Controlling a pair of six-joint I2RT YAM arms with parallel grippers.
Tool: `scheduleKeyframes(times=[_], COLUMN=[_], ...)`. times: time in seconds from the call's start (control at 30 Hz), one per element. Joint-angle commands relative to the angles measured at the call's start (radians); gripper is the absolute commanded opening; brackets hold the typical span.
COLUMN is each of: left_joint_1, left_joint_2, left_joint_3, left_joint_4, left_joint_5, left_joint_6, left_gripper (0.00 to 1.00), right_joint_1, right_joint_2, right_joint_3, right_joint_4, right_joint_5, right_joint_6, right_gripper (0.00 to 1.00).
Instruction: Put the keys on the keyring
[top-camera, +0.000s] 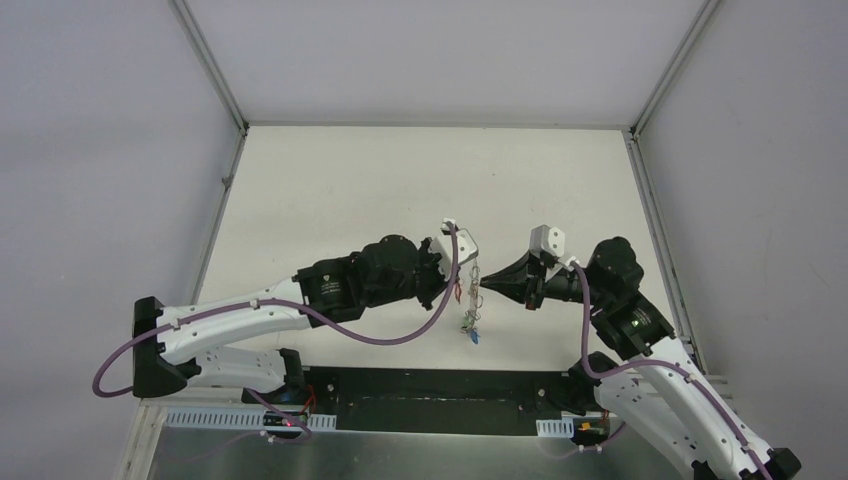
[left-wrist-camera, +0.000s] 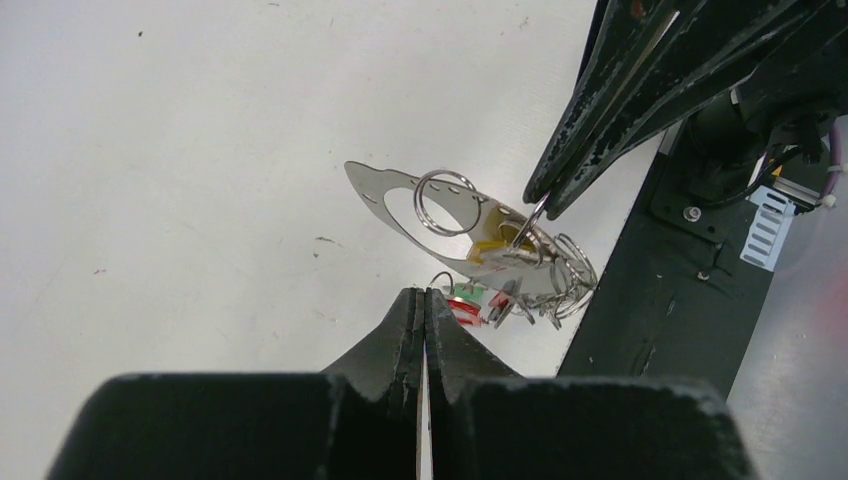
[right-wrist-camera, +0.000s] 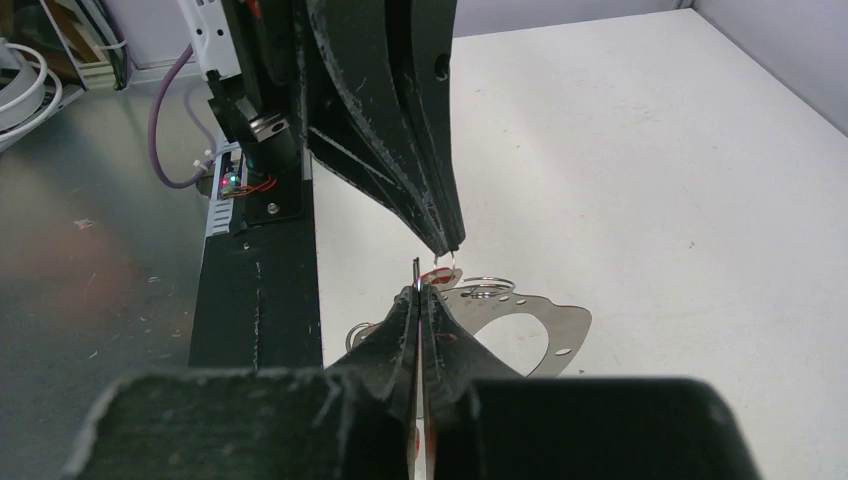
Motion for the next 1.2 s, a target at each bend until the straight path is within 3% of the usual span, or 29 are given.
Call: scheduleKeyframes(times=[0.0, 0.13, 0.57, 0.7, 0.83, 1.0, 1.07, 1.17], left_joint_1=[-0.006, -0.006, -0.006, -0.006, -0.007, -0.007, -0.007, -0.006], left_joint_2=[-0.062, -0.101, -0.189, -0.202, -0.22, -0.242, -0.254, -0.265], left_joint_3=[-0.042, -0.099, -0.379, -0.443, -0.485, -0.449, -0.411, -0.348], left_joint_4=[0.003, -0.01, 0.0, 0.023, 0.057, 0.059, 0.059, 0.071], left_joint_5=[-0.037, -0.062, -0.137, -0.174, -0.216, -0.251, -0.212, -0.095], left_joint_6=[-0.036, -0.062, -0.072, -0.093, -0.112, -0.091, -0.052, 0.05], left_gripper=[0.0, 0.0, 0.0, 0.0, 0.0, 0.4, 0.45, 0.46], right_joint_1=[-0.001, -0.001, -0.001, -0.001, -0.001, -0.001, -0.001, -0.001], right_joint_2=[-0.019, -0.059, -0.16, -0.156, -0.125, -0.077, -0.073, -0.074], right_joint_3=[-0.014, -0.066, -0.157, -0.154, -0.108, -0.058, -0.056, -0.059], right_joint_4=[0.081, 0.13, 0.208, 0.207, 0.128, 0.03, 0.022, 0.013], right_joint_5=[-0.087, -0.188, -0.289, -0.274, -0.165, -0.105, -0.091, -0.064], right_joint_6=[-0.031, -0.111, -0.301, -0.289, -0.231, -0.193, -0.179, -0.16], right_gripper=[0.0, 0.0, 0.0, 0.0, 0.0, 0.0, 0.0, 0.0])
